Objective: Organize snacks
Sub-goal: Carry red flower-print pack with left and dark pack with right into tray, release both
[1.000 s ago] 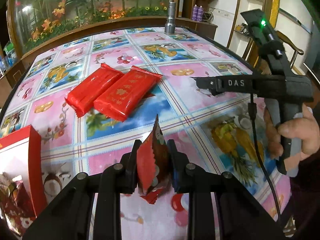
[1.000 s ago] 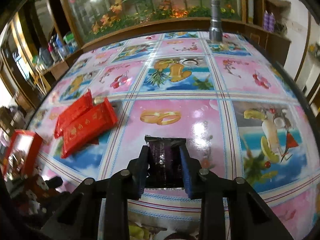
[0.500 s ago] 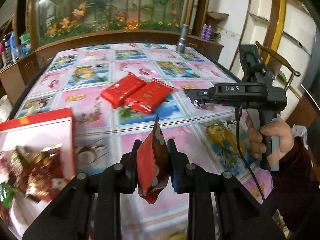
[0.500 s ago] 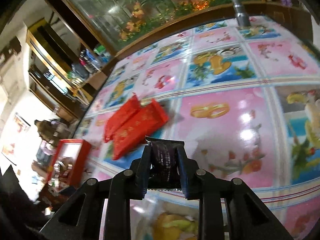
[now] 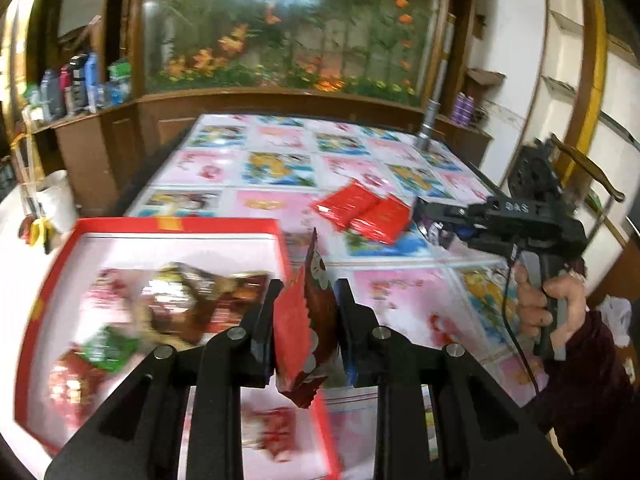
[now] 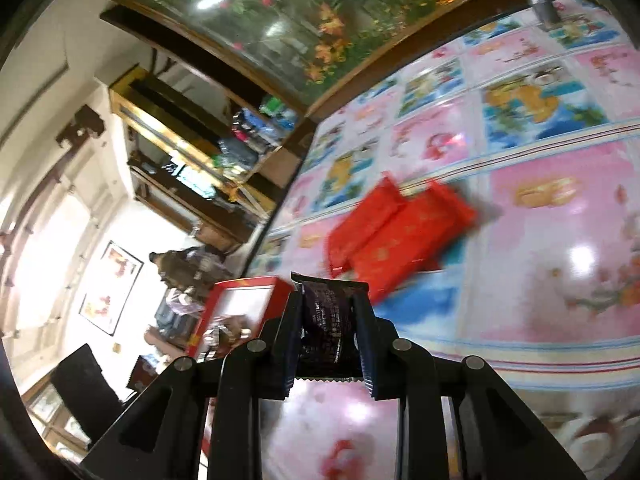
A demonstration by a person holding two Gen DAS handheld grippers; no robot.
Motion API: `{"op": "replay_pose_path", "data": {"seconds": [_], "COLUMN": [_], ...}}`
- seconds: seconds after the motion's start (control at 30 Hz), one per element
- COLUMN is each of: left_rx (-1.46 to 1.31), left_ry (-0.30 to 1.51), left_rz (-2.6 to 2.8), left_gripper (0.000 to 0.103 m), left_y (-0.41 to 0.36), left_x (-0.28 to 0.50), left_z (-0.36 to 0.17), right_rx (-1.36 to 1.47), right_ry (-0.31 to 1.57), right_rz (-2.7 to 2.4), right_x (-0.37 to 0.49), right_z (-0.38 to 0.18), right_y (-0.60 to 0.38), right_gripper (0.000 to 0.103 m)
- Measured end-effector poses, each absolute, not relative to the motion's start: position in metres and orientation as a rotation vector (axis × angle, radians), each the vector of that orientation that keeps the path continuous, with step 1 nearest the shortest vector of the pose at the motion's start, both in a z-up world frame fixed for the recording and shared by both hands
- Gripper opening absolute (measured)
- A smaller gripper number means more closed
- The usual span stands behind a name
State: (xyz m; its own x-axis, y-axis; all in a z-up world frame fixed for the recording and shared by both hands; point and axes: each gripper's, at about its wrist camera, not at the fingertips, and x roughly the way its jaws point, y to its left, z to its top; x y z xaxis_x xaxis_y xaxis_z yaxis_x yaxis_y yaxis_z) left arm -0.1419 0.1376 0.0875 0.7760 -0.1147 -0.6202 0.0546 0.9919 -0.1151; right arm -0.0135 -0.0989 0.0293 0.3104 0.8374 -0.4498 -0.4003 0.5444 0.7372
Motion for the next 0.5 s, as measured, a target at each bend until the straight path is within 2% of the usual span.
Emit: {"op": "replay_pose_path", "data": {"seconds": [0.5], "left_rx": [-0.16], "left_ry": [0.651], "left_rz": [0.143], "left_gripper": [0.023], "left_y": [0.222], "left_x": [-0.167], "left_z": [0.078], "right_rx": [0.569], "right_ry": [0.982], "right_rz": [1.228], "right_x": [-0.057], "right_z": [0.034], "right_y": [0.068], "right_gripper": [0.025]}}
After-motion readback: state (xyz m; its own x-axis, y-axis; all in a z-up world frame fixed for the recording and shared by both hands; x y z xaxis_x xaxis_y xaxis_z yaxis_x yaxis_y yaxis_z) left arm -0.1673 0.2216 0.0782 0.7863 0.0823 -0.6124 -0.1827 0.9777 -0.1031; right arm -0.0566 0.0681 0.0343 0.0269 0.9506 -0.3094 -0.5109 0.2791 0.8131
